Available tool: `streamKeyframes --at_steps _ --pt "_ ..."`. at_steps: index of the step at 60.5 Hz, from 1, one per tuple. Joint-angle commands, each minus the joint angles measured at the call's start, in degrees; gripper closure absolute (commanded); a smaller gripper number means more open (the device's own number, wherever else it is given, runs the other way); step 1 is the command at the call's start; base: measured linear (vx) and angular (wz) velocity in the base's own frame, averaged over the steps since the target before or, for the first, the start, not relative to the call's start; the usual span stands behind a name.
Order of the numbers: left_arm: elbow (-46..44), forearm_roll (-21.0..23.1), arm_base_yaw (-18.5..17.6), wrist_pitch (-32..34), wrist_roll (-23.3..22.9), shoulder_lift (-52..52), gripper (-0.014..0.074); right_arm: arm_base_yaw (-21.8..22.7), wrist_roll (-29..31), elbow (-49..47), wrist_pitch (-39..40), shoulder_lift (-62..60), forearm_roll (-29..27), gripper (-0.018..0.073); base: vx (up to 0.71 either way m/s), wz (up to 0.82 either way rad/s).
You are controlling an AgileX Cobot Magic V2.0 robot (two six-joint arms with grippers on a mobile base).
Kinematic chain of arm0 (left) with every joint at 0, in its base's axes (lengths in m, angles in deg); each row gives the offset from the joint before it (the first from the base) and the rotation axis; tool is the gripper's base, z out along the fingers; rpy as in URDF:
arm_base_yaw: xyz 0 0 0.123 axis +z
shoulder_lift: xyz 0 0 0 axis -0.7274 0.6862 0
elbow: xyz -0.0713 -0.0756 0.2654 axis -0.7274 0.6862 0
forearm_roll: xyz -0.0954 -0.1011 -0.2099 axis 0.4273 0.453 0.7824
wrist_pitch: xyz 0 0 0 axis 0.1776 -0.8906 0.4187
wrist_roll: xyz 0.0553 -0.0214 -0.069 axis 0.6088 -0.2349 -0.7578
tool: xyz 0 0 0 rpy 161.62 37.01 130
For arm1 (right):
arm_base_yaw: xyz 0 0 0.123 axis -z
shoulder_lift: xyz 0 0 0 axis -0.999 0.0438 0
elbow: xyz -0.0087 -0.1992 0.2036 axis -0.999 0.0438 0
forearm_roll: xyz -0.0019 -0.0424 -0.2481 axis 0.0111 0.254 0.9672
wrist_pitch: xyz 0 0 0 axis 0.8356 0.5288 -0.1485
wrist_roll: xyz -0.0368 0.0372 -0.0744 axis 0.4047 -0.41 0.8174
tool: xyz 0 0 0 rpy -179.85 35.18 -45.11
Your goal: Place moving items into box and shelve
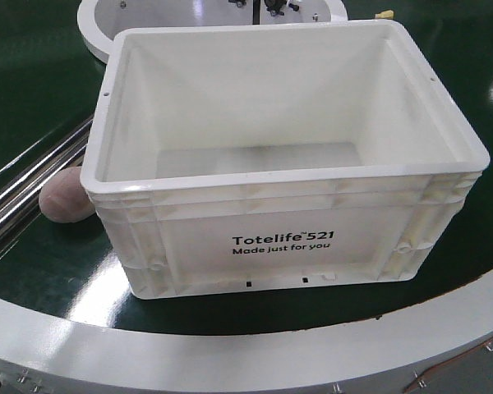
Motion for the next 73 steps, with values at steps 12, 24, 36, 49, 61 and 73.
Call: streamKeyframes --at_steps 12,24,36,49,61,73 --pt "-2.2 0.7 -0.2 5.0 -0.3 0.1 0.0596 0.3 0.7 -3.0 2.0 3.3 8.0 0.0559 0.00 0.00" --pt "-5.9 0.7 -0.2 1.5 6.4 4.6 0.0524 0.3 0.7 -12.5 -5.9 13.5 10.0 0.0536 0.00 0.00" --pt "-14.7 0.2 -0.1 -0.7 10.2 11.9 0.0324 0.3 0.7 -25.2 -15.2 22.3 15.3 0.0440 0.00 0.00" --pt "-22.2 0.2 -0.1 -1.3 10.2 20.3 0.0085 0.3 -0.2 -35.3 -22.0 29.9 19.8 0.0209 0.00 0.00" --pt "-28.2 0.2 -0.1 -9.2 8.6 29.1 0.0074 2.2 -6.5 -40.0 -30.3 38.4 23.1 0.0107 0.00 0.00" --pt "-33.1 -1.4 -0.1 -12.5 8.6 34.4 0.0074 13.3 -4.4 -40.4 -33.2 45.2 18.8 0.0128 0.00 0.00"
